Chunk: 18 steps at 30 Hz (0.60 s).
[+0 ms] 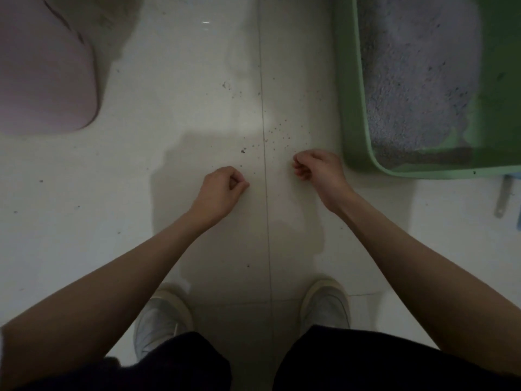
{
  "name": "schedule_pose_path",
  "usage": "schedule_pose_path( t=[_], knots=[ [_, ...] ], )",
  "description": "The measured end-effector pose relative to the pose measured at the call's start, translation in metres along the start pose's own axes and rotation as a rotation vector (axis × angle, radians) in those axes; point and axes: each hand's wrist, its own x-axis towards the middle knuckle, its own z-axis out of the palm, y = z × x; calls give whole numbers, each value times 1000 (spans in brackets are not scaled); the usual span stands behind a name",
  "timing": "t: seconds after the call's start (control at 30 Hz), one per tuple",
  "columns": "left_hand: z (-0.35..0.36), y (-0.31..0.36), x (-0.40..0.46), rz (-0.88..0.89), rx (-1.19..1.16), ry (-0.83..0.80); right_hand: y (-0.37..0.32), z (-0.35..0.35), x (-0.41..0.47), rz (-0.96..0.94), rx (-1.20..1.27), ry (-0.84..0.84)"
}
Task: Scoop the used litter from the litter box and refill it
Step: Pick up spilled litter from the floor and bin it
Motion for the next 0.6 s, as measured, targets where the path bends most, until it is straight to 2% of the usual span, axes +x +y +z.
schedule_pose_path(
  t=[0.1,0.23,0.3,0.4,0.5,0.6],
  knots=[
    [-6,-8,-2,-41,-70,57,-4,8,11,-112,-348,74],
    [-4,-13,-5,-34,-77,21,3,22,8,-216,-580,37],
    [1,-11,-6,10,-44,-2,10,27,5,-248,-640,25],
    [9,-8,-4,78,1,-15,11,28,9,-270,-645,99],
    [14,-6,-1,69,19,10,5,25,17,-272,-655,157],
    [15,-5,0,45,35,21,1,29,23,-288,-704,118]
  ],
)
